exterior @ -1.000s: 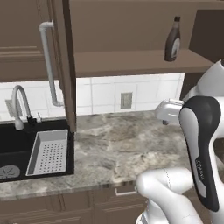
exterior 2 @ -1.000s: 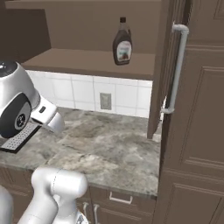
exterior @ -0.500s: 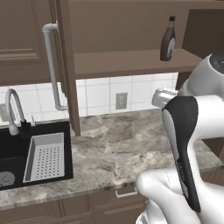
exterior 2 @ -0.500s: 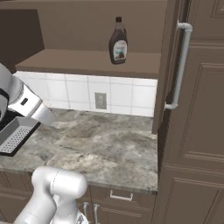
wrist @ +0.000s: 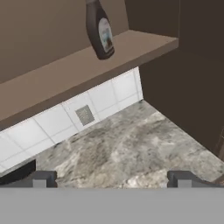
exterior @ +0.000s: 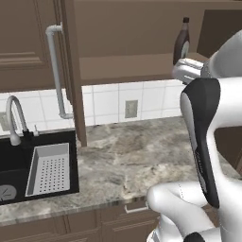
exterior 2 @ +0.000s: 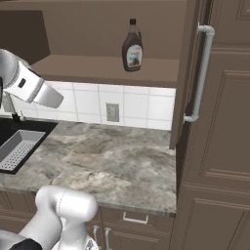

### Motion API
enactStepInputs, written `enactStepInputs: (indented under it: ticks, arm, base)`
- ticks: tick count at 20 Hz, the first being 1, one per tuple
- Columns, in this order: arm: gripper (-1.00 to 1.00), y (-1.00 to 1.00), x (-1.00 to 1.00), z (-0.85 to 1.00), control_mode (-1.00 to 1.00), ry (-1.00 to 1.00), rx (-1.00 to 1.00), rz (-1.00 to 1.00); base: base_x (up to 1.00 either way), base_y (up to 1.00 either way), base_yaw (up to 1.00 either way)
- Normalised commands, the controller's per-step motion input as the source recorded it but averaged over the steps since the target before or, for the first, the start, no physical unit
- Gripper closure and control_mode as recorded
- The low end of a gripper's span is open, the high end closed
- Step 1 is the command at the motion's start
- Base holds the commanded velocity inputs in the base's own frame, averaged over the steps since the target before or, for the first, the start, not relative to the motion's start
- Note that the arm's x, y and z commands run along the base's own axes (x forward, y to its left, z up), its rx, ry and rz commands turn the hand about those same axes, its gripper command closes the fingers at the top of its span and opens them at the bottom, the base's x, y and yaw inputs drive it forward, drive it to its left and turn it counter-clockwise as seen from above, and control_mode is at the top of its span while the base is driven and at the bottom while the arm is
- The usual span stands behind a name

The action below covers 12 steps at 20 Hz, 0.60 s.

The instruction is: Move the mustard and syrup bottle from the cabinet to the dining counter.

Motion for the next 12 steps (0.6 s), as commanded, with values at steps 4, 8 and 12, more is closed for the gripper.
enactStepInputs:
  ticks: [4,8,12]
  arm:
    - [-1.0,-0.24,0.66,0.38,-1.0,-0.1,0.0,0.0]
    - [-1.0,-0.12,0.54,0.3,-1.0,-0.14,-0.01,0.0]
    - [-1.0,-0.03,0.36,0.22,-1.0,-0.15,-0.05,0.0]
  base:
    - [0.0,0.0,0.0]
    - [0.0,0.0,0.0]
    - [0.0,0.0,0.0]
